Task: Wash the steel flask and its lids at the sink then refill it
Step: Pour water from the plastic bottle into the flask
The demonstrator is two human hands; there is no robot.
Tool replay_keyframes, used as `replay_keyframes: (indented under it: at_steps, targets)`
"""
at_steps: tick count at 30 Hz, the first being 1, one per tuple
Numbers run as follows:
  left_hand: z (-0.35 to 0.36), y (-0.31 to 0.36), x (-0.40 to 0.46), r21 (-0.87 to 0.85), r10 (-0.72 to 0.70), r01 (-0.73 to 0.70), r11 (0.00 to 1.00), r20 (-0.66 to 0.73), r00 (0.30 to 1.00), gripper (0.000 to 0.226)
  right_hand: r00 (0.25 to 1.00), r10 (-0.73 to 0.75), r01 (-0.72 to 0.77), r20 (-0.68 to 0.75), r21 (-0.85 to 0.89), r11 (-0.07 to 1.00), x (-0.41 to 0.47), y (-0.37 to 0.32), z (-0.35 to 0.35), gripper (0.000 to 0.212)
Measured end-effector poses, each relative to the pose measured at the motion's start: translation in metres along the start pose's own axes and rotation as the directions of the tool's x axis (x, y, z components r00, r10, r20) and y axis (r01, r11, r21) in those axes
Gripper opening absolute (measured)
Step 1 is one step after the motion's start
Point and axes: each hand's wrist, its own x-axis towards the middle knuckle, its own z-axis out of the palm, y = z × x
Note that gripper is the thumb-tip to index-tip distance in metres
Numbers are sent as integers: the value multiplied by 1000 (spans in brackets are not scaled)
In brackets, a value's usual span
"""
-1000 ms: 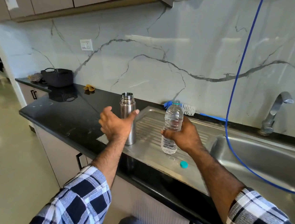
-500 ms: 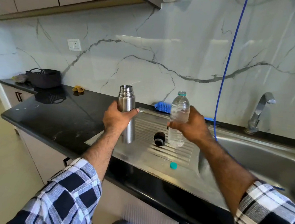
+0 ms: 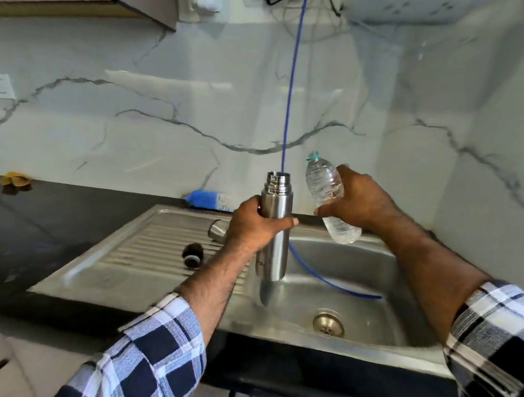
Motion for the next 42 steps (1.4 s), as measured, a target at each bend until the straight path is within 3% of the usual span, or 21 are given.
replay_keyframes:
  at_steps: [3,9,18,34,42]
  targets:
    - [31,3,-7,-13,7,-6,1000,54,999,57,999,30,-26,33,-117,993,-11,21,-8,86]
    - [74,9,-18,-16,15,-13,1000,134,991,60,998,48,-31,50,-298,954,-25,54,-12,78]
    - [91,-2,-26,32,22,-27,999,142,990,64,994,22,30,103,-471,882,-27,67,-16,68]
    - [88,-13,-29,74,-18,11,997,90,996,62,989,-41,119,140,-612,782,-14,43,-20,77]
    - [84,-17,-31,88,-26,19,996,76,997,68,987,-100,159,130,-624,765,-12,35,-23,67]
